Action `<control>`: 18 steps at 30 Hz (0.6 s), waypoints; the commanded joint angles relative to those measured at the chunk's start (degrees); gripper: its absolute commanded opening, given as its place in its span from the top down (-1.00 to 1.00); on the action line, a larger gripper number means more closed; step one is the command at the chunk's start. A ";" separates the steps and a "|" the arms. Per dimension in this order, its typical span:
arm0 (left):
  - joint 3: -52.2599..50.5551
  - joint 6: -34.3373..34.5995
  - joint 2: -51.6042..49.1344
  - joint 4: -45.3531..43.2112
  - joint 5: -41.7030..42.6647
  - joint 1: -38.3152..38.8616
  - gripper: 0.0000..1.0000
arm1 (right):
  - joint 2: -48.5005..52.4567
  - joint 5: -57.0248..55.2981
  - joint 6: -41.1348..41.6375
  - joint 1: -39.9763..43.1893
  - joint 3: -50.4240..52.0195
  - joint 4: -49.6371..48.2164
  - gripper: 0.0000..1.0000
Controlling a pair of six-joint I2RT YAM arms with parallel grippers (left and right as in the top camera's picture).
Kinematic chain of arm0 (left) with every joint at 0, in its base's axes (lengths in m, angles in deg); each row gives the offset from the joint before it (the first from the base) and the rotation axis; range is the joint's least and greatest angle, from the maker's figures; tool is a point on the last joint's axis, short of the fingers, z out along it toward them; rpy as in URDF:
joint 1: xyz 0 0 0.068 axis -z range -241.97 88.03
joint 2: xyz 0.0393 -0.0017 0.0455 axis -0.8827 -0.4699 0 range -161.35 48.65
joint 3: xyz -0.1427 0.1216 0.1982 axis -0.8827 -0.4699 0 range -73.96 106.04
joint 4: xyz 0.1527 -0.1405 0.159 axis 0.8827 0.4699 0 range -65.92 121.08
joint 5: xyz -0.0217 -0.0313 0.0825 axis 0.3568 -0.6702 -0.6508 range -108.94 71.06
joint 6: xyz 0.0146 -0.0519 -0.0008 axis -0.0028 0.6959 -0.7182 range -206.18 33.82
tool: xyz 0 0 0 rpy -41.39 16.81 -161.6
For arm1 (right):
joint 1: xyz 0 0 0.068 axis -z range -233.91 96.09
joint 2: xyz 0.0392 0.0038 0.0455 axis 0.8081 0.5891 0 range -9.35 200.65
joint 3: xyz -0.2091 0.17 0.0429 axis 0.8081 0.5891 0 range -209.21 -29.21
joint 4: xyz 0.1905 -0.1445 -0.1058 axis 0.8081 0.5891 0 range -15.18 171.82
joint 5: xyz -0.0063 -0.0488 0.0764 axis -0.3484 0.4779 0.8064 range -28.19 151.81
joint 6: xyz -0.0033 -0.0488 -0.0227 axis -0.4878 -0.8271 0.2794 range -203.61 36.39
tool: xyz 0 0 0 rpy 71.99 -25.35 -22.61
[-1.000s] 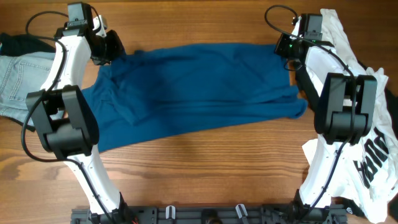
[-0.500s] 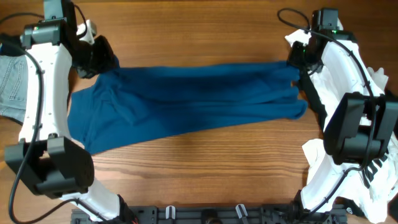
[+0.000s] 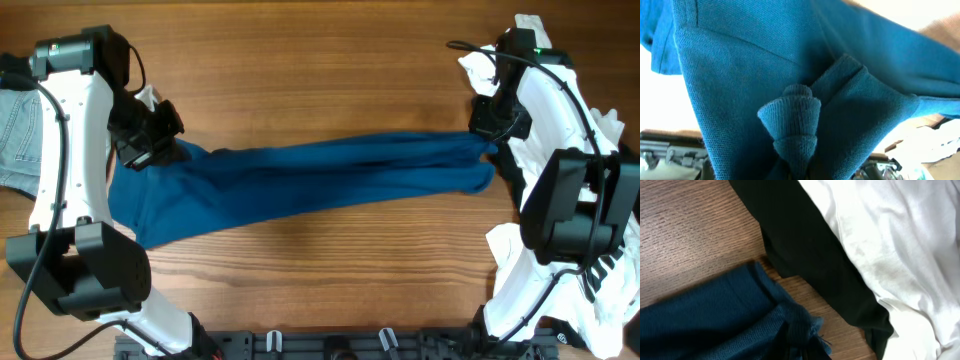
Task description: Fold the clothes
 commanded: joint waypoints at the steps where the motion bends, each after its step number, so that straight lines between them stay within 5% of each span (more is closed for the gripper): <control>1: -0.76 -1.42 1.38 0.52 -1.20 0.20 0.92 | -0.96 -2.78 -0.63 0.28 -0.59 0.76 0.91; 15: -15.23 -0.22 7.30 0.46 -2.80 10.01 0.92 | -0.96 -3.65 -1.22 0.28 -0.59 8.74 0.85; 17: -15.41 1.20 7.65 -1.64 -6.99 10.67 0.60 | -0.96 -3.63 -1.22 0.28 -0.59 8.48 0.85; 18: -15.41 2.78 7.37 -4.11 -9.22 10.64 0.67 | -0.96 -3.63 -1.22 0.28 -0.59 8.46 0.85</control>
